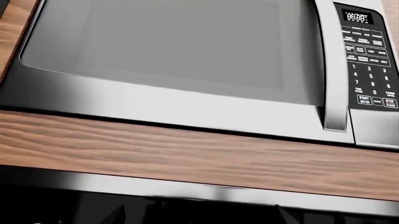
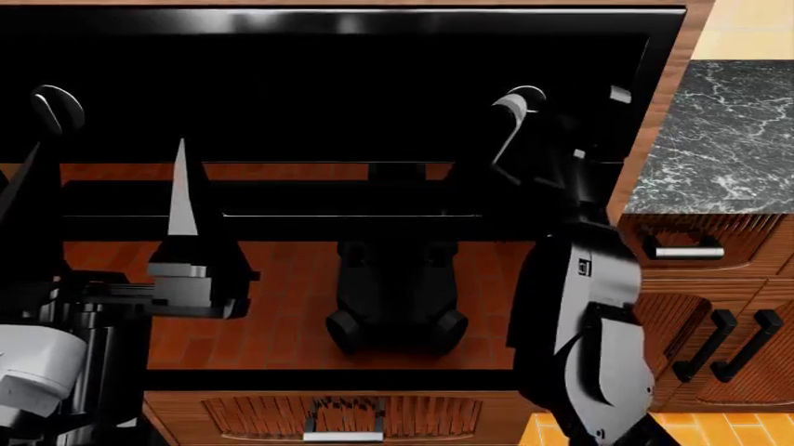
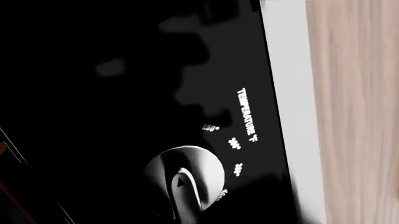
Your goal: Preheat the oven by turning the temperature knob.
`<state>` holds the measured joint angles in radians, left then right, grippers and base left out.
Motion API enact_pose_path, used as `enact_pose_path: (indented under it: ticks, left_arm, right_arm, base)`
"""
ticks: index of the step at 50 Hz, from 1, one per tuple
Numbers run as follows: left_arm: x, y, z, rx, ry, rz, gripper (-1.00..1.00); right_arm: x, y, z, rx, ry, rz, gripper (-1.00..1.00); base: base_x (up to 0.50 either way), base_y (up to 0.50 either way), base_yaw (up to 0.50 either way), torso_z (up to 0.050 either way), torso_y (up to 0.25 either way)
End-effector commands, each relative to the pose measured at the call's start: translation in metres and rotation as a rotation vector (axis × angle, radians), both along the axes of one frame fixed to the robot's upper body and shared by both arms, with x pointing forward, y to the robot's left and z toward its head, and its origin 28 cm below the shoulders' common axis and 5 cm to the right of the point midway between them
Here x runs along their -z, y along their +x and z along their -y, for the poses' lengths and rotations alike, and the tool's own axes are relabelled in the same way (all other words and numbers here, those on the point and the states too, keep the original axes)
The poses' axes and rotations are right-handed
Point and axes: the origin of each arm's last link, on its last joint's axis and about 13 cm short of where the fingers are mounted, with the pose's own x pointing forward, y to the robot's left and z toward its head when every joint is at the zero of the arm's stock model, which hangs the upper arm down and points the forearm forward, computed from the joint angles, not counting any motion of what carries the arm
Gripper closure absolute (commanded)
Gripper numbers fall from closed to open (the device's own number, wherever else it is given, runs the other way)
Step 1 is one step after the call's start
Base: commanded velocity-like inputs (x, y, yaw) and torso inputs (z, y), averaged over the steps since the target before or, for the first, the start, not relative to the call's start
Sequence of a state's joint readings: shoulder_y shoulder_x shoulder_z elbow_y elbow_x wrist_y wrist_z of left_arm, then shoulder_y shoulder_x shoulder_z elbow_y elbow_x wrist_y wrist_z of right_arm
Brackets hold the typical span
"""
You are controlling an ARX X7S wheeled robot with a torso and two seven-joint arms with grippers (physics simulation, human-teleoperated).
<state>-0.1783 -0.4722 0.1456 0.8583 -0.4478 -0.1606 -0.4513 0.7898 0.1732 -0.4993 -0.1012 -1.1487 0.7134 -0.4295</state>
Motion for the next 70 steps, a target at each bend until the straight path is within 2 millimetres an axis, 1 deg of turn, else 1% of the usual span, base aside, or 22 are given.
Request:
enact_pose_path:
  ticks: [1,22,28,36,37,42,43,58,60,70]
  left_arm:
    - [0.0001,0.0004,-0.0003,0.000,0.000,0.000,-1.00]
    - [-0.0004,0.0007,-0.0001,0.002,-0.004,0.000,-1.00]
    - [-0.0011,0.0005,-0.0006,0.002,-0.007,0.001,-1.00]
    - [-0.0014,0.0006,-0.0004,0.001,-0.008,0.001,-1.00]
    - [-0.0013,-0.0002,-0.0002,0.001,-0.008,0.001,-1.00]
    - [-0.0013,-0.0002,-0.0002,0.001,-0.008,0.001,-1.00]
    - [-0.0013,-0.0013,-0.0003,0.000,-0.008,0.000,-1.00]
    - [-0.0005,-0.0019,-0.0008,0.000,-0.009,-0.003,-1.00]
    - [-0.0008,-0.0016,-0.0011,-0.001,-0.009,-0.003,-1.00]
    - [-0.0003,-0.0002,-0.0010,-0.001,-0.006,-0.005,-1.00]
  right_arm:
    - [-0.0104,0.0093,0.0013,0.011,-0.005,-0.023,1.00]
    - [-0.0109,0.0078,-0.0013,-0.017,0.074,-0.040,1.00]
    - [-0.0122,0.0075,-0.0021,-0.028,0.139,-0.047,1.00]
    - [-0.0110,0.0080,-0.0013,-0.026,0.171,-0.046,1.00]
    - [-0.0107,0.0076,-0.0011,-0.028,0.197,-0.044,1.00]
    - [-0.0107,0.0076,-0.0011,-0.028,0.197,-0.044,1.00]
    - [-0.0118,0.0081,-0.0006,-0.031,0.255,-0.033,1.00]
    - [-0.0097,0.0083,-0.0004,-0.037,0.354,-0.027,1.00]
    - [-0.0095,0.0072,-0.0007,-0.044,0.401,-0.030,1.00]
    - [-0.0101,0.0065,0.0006,-0.052,0.514,-0.034,1.00]
  base:
    - [0.02,0.00,0.01,0.000,0.000]
    - [0.02,0.00,0.01,0.001,-0.006]
    - [0.02,0.00,0.01,0.002,-0.006]
    - [0.02,0.00,0.01,0.001,-0.006]
    - [0.02,0.00,0.01,0.000,-0.012]
    - [0.02,0.00,0.01,0.000,-0.005]
    - [0.02,0.00,0.01,0.010,-0.012]
    - [0.02,0.00,0.01,0.001,-0.005]
    - [0.02,0.00,0.00,0.000,-0.006]
    - [0.02,0.00,0.01,0.001,-0.006]
